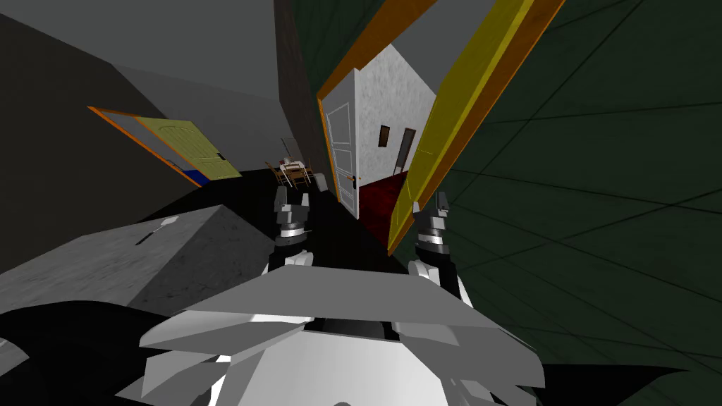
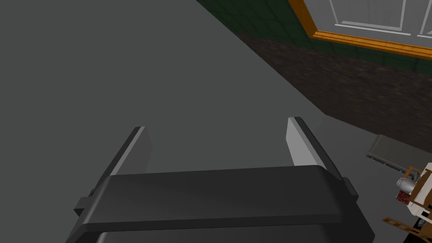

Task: Push the door open

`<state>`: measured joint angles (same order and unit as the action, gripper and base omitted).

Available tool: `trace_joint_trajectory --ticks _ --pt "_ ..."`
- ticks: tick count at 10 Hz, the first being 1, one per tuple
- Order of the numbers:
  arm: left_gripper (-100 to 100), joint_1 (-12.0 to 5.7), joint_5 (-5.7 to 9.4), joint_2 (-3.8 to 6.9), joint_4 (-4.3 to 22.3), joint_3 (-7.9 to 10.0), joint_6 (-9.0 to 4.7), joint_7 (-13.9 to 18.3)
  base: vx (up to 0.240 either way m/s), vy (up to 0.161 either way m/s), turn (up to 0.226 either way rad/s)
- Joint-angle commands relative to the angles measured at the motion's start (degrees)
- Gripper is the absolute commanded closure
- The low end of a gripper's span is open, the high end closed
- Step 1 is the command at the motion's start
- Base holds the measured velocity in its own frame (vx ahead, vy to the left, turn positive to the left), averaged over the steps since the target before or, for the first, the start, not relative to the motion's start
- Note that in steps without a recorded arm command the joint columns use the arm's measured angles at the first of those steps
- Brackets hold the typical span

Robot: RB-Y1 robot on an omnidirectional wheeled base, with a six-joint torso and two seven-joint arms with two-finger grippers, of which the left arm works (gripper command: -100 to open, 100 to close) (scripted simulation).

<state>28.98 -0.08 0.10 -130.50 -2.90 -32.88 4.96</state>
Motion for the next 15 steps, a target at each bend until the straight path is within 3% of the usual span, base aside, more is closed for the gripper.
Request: trace_joint_trajectory --ticks 1,15 --pt "-100 -1.1 0.04 0.55 1.81 0.24 0.25 -0.17 0.132 -0.031 -0.13" --pt "-100 -11.3 0.45 3.62 18.54 2.48 2.59 -1.72 0.114 0.139 -0.129"
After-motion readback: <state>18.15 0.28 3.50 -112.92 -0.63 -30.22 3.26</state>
